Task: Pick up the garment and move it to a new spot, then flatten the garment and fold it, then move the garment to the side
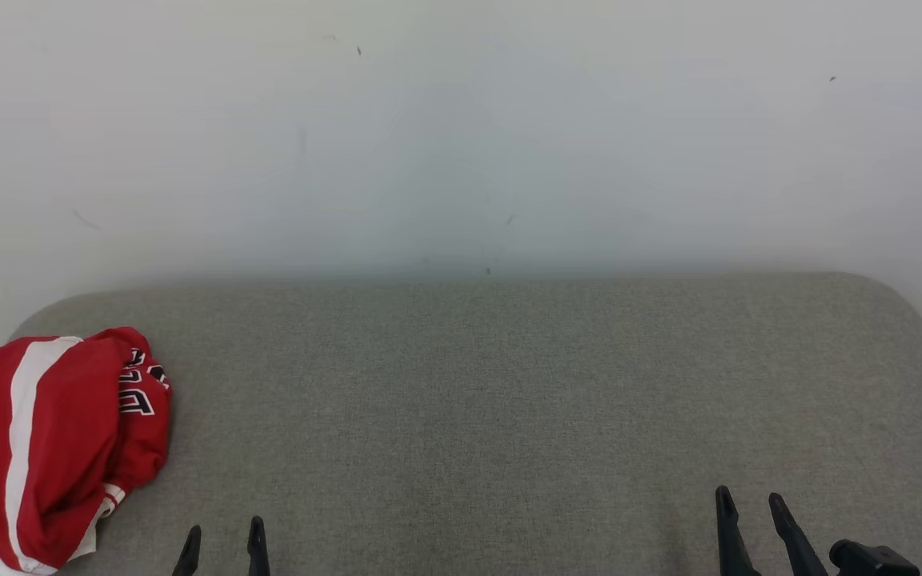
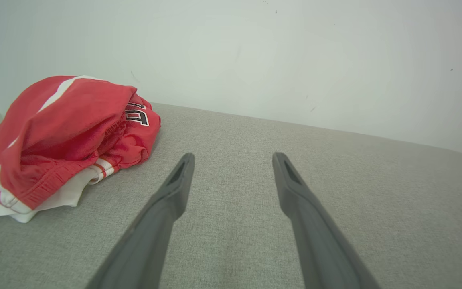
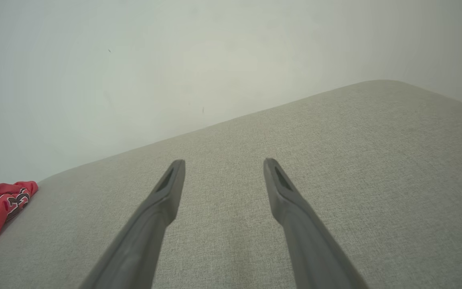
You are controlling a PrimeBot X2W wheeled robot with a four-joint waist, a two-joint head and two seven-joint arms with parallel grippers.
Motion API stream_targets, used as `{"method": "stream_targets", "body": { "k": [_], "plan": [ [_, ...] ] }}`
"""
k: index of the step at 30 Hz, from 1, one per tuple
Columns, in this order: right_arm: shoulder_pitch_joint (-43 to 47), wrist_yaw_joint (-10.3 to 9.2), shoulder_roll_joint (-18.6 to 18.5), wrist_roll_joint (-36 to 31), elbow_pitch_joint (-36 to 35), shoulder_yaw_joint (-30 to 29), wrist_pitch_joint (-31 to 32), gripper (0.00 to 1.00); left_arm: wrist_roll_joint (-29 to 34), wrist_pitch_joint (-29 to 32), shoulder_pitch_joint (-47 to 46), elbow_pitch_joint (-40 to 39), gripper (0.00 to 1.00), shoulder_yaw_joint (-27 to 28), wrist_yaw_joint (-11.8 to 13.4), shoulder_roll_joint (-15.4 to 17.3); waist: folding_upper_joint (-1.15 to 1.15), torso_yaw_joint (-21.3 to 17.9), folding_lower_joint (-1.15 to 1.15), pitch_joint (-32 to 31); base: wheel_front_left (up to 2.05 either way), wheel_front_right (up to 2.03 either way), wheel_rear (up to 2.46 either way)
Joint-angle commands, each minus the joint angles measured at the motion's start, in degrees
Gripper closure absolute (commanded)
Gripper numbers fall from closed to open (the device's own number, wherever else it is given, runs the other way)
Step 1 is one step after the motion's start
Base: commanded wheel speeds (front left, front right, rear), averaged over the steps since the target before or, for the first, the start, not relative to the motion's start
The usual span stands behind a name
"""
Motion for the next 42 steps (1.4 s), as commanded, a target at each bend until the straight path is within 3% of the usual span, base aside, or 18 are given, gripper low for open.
{"method": "stream_targets", "body": {
  "k": [1, 29, 42],
  "plan": [
    [0.45, 0.25, 0.03, -1.62, -0.46, 0.26, -0.72, 0.0, 1.44, -0.46, 0.97, -0.43, 0.0, 0.21, -0.16, -0.18, 0.0, 0.05, 0.0, -0.24, 0.0, 0.0, 0.0],
    [3.7, 0.27, 0.19, -10.95, 0.18, 2.62, -4.66, 0.0, 10.41, -2.16, 3.69, 1.35, 0.0, 5.03, -3.94, -2.38, 0.0, 0.03, 0.0, -2.92, 0.0, 0.0, 0.0],
    [3.56, 0.27, 0.18, -10.98, 0.42, 2.53, -4.53, 0.0, 10.12, -2.06, 3.51, 2.31, 0.0, 5.99, -4.96, -2.8, 0.0, 0.1, 0.0, -2.97, 0.0, 0.0, 0.0]
  ]
}}
